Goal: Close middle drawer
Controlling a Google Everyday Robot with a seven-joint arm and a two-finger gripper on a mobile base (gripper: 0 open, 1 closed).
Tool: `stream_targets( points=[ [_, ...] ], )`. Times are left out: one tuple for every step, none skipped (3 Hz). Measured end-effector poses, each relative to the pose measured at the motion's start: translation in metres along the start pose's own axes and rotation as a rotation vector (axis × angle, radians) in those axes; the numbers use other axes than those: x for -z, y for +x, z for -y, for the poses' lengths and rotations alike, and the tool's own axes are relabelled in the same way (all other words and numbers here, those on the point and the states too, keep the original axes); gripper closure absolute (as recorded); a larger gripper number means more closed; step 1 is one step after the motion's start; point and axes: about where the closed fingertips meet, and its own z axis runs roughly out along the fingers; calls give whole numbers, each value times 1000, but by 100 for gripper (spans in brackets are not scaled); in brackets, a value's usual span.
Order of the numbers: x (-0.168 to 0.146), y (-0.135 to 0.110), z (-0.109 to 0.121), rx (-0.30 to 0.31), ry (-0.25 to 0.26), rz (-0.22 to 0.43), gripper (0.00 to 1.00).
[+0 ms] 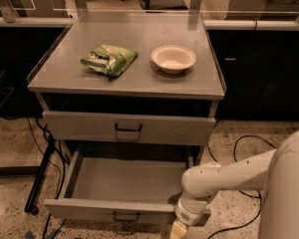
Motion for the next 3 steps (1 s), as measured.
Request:
stream_targets(
  points=[
    [0, 0, 0, 0, 0, 0, 0],
    [0, 0, 0, 0, 0, 0, 0],
    [0, 0, 0, 0, 0, 0, 18]
  ],
)
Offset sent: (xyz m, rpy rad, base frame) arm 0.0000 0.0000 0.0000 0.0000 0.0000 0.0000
